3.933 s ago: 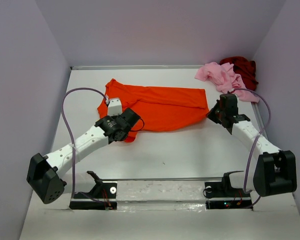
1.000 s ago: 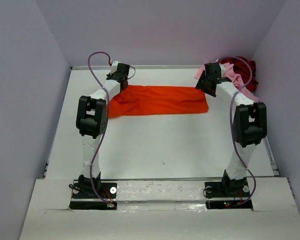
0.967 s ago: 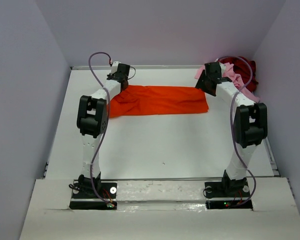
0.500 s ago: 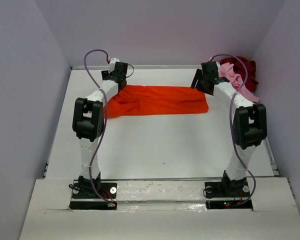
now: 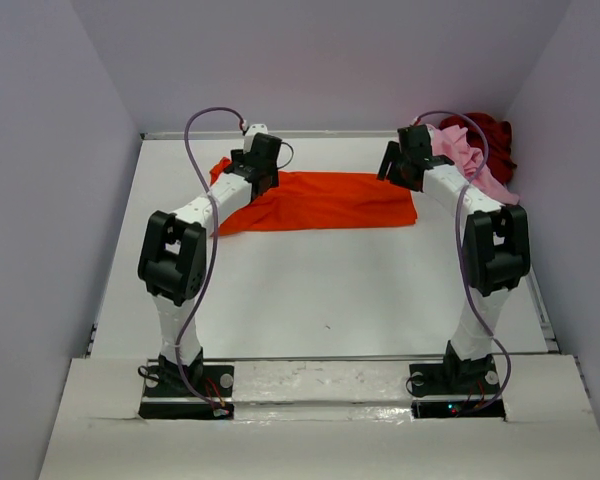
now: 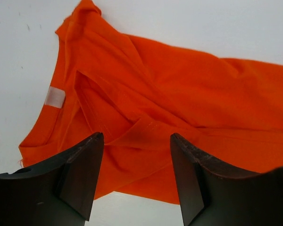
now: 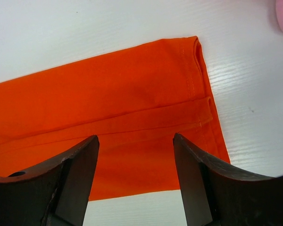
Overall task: Fold and stack the t-shirts
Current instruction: Fold the tshirt
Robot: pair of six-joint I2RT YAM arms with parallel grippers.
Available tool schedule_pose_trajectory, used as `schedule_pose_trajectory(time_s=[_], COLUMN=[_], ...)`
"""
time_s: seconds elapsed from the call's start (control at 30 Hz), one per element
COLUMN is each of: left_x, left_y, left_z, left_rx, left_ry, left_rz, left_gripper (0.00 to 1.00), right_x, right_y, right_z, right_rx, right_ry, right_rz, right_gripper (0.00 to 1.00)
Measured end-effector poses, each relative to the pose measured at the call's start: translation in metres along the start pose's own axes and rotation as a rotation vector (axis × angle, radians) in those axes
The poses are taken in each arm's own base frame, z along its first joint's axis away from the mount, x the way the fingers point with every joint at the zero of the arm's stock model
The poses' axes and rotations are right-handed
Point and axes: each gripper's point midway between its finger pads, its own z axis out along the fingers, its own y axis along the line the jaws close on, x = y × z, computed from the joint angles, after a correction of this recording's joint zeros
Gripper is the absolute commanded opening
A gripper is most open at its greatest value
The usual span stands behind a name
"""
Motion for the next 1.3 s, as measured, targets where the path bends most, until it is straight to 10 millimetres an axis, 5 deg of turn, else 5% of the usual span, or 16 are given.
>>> schedule_pose_trajectory(time_s=[0.13,0.4,0.83,1.03,1.2,1.3], left_x=[0.027,0.045,0.052,0.061,0.065,0.067], left_y=[0.008,0.021,-0.003,-0.011,-0.013,-0.013], left_z=[0.015,0.036,0.059,0.063,0.066,0.069], left_rx=[0.006,0.031,0.189,0.224,0.234,0.240], left_ry=[0.065,0.082,0.092,0.114,0.121,0.127], left_rz=[-0.019,-0.088,-0.144,-0.141,-0.141,-0.138], left_gripper=[0.69,0.69,0.62,0.38,0.05,0.00], right_x=[0.000,0.000,0.000,0.000,-0.001,-0.001], right_y=[0.001,0.001,0.001,0.000,0.000,0.000], right_z=[0.000,0.000,0.000,0.000,0.000,0.000], right_rx=[-0.004,-0.007,-0.008,-0.003,0.001,0.000], right_ry=[0.000,0.002,0.002,0.000,-0.002,-0.003], right_rz=[0.000,-0.003,-0.007,-0.009,-0.010,-0.010], right_gripper=[0.69,0.69,0.68,0.68,0.68,0.68])
